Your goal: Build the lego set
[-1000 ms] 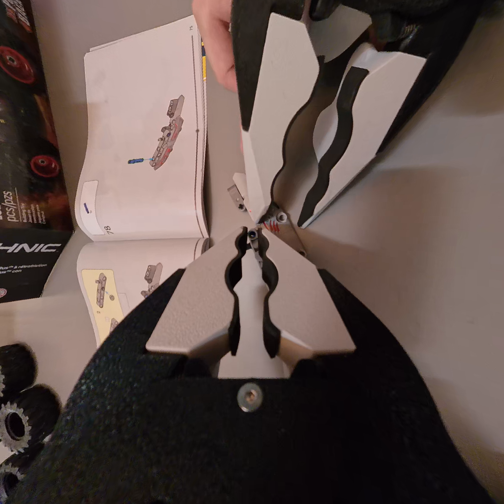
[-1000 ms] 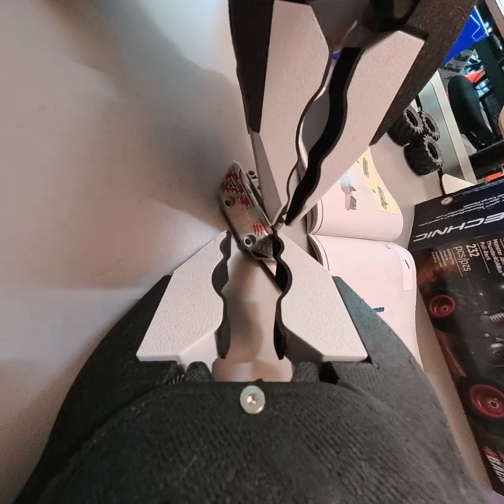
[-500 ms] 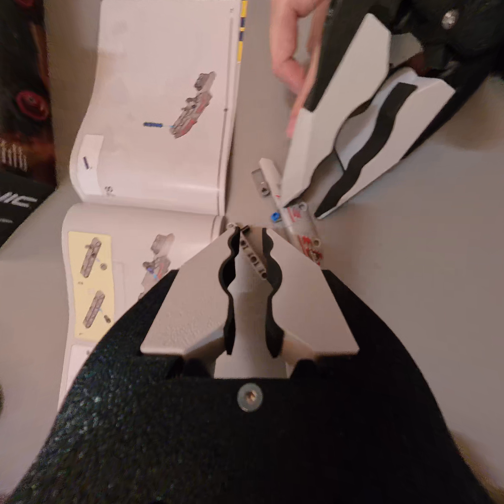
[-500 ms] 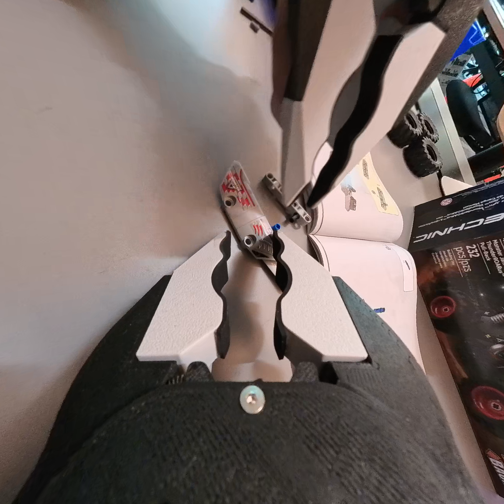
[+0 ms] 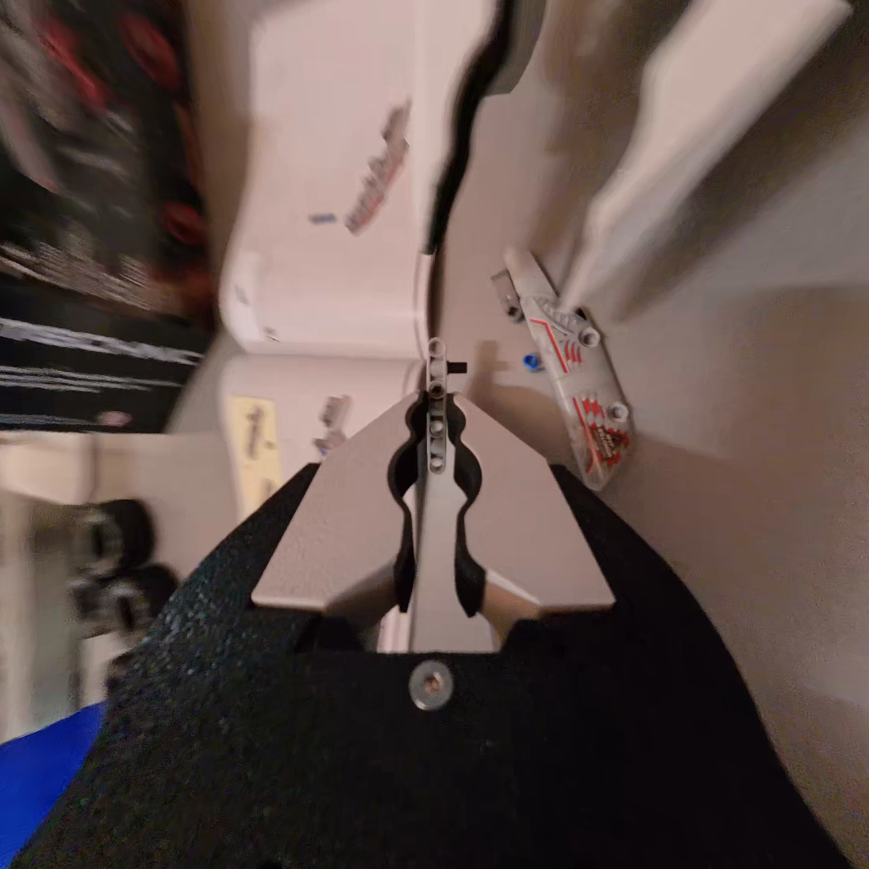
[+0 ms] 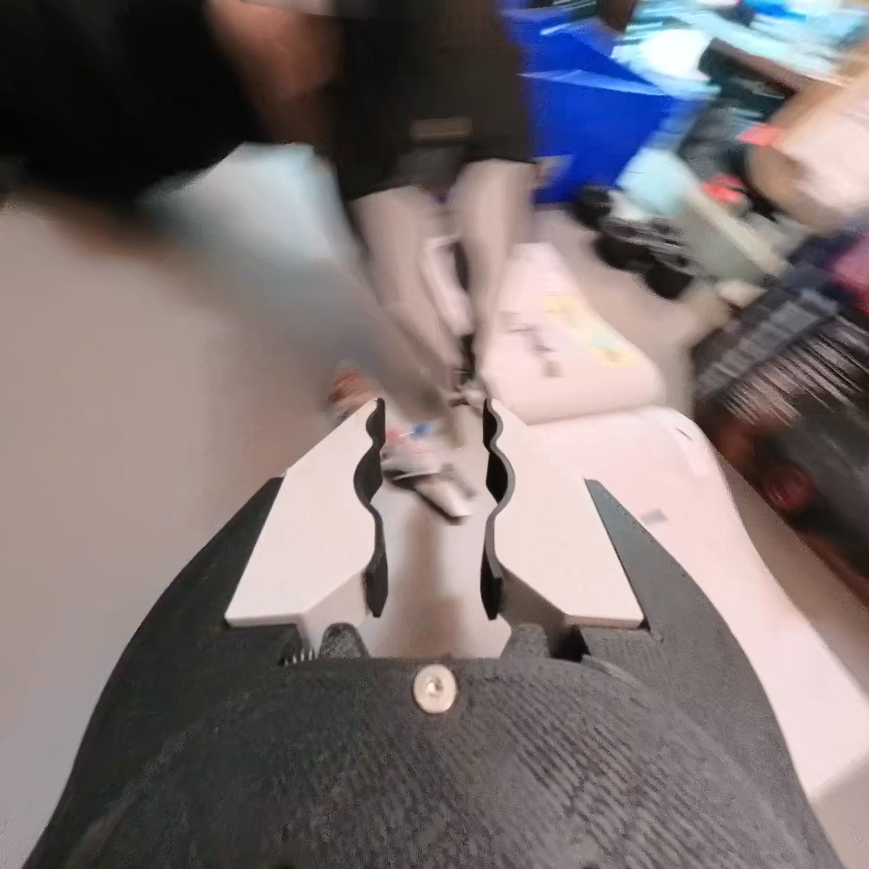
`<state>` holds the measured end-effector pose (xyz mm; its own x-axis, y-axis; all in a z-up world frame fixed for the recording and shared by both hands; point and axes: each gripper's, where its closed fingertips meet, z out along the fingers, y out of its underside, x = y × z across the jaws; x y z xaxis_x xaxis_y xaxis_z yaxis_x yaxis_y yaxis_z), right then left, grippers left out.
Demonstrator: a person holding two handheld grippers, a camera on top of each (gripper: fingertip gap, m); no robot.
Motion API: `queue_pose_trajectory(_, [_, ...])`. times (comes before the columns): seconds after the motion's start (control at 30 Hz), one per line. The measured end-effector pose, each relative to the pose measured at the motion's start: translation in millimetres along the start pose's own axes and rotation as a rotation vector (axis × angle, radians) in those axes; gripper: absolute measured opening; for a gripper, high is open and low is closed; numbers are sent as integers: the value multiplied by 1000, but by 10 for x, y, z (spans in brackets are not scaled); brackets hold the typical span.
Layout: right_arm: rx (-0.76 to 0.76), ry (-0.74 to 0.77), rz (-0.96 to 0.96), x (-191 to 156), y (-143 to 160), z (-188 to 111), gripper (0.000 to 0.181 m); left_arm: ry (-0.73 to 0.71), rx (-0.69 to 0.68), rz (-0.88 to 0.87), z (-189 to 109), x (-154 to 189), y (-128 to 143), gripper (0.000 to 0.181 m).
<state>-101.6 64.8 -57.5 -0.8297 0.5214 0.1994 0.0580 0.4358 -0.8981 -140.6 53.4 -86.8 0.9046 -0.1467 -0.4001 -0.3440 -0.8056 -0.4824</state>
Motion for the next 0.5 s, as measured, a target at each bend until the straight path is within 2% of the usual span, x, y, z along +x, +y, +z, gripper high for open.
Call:
queue_pose_trajectory(0.1, [40, 63, 296, 261, -13, -72, 37, -347, 153, 215, -287, -201, -259, 5])
queue_pose_trajectory(0.2, [156, -48, 495, 213, -144, -74, 31, -606, 180, 452, -522, -262, -385, 4])
queue_pose_trajectory(0.27, [293, -115, 591, 196, -347, -133, 21, -701, 163, 567, -564, -245, -409, 4])
queue_pose_trajectory(0.33, [360, -169, 668, 184, -453, -185, 14, -793, 174, 653, -631, -217, -463, 4])
queue_pose_trajectory(0.43, [339, -231, 764, 113, -425, -149, 20, -888, 180, 766, -693, -150, -541, 4])
queue_pose_trajectory(0.5, [398, -281, 832, 99, -501, -169, 19, -943, 167, 835, -716, -119, -576, 4])
